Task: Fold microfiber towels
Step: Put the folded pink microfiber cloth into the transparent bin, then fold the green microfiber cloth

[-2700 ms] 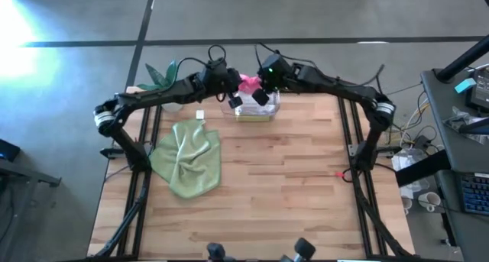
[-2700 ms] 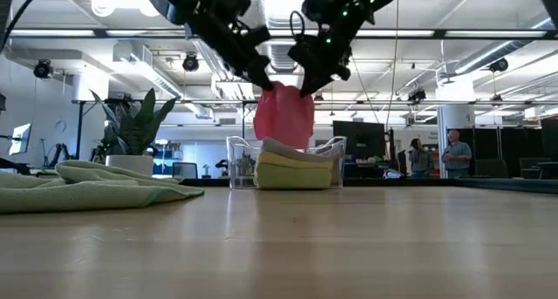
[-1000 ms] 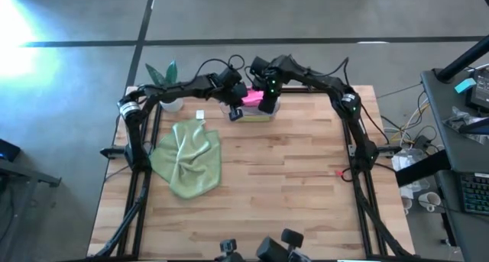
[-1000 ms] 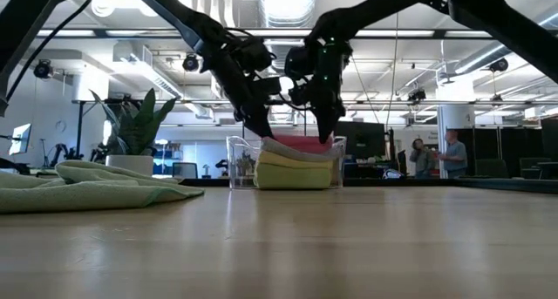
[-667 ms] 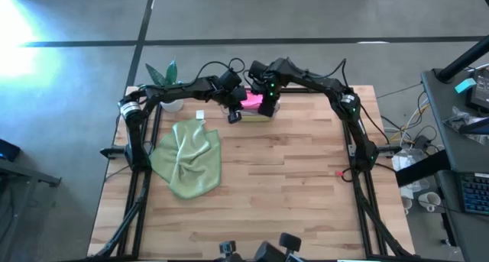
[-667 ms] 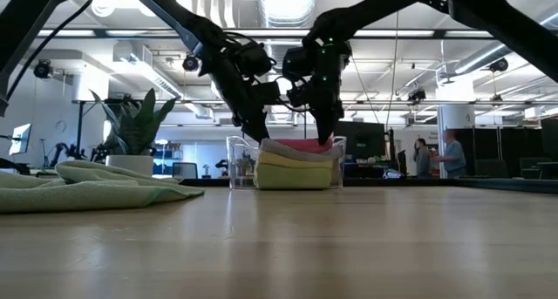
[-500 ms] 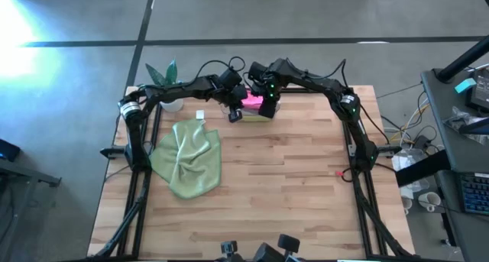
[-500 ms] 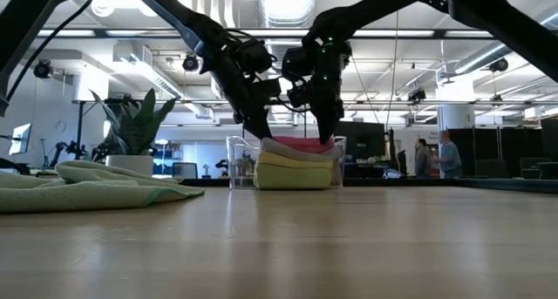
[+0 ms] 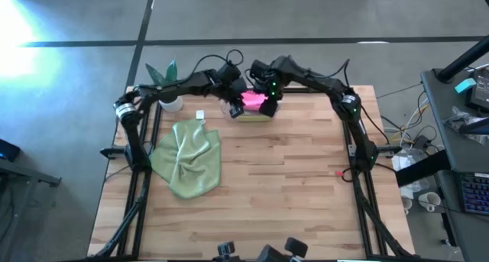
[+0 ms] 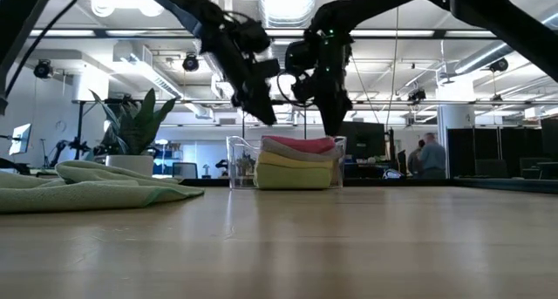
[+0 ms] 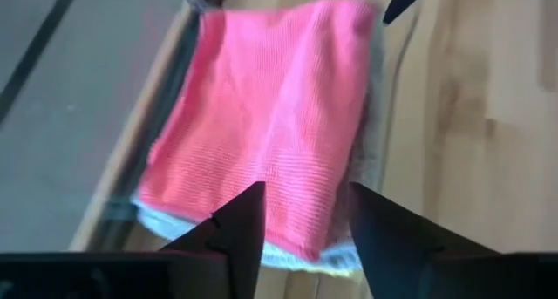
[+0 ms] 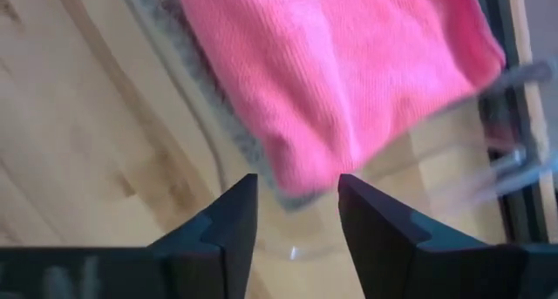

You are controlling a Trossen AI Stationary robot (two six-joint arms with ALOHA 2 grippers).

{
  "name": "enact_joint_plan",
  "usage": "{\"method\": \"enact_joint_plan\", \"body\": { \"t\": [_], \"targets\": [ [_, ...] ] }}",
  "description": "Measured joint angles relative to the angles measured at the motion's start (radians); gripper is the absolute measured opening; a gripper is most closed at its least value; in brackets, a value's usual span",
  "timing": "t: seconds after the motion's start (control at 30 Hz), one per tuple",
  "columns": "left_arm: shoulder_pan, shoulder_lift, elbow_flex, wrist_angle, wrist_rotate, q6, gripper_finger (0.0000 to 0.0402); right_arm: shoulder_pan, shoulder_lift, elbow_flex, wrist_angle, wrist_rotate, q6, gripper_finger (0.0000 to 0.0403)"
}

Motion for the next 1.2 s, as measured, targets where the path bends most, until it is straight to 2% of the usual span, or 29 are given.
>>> {"method": "enact_joint_plan", "body": {
  "t": [0.13, 0.37, 0.57, 0.83, 1.2],
  "targets": [
    [0.0, -0.076, 0.038, -0.078, 0.0, 0.0, 0.0167, 0.002, -0.033, 0.012, -0.049, -0.001, 0.048, 0.0148],
    [-0.003, -0.226, 0.02, -0.166, 0.0, -0.04, 0.0169, 0.038, -0.147, -0.011, -0.078, -0.003, 0.154, 0.0133],
    [-0.042, -0.316, -0.124, -0.171, 0.001, -0.156, 0.0169, 0.114, -0.208, -0.039, -0.068, -0.003, 0.222, 0.0128],
    [-0.156, -0.397, -0.362, -0.171, 0.002, -0.174, 0.0169, 0.247, -0.21, -0.093, -0.002, 0.0, 0.243, 0.013],
    [-0.256, -0.429, -0.541, -0.161, 0.007, -0.415, 0.0169, 0.358, -0.242, -0.226, -0.001, 0.0, 0.185, 0.0123]
  ]
}}
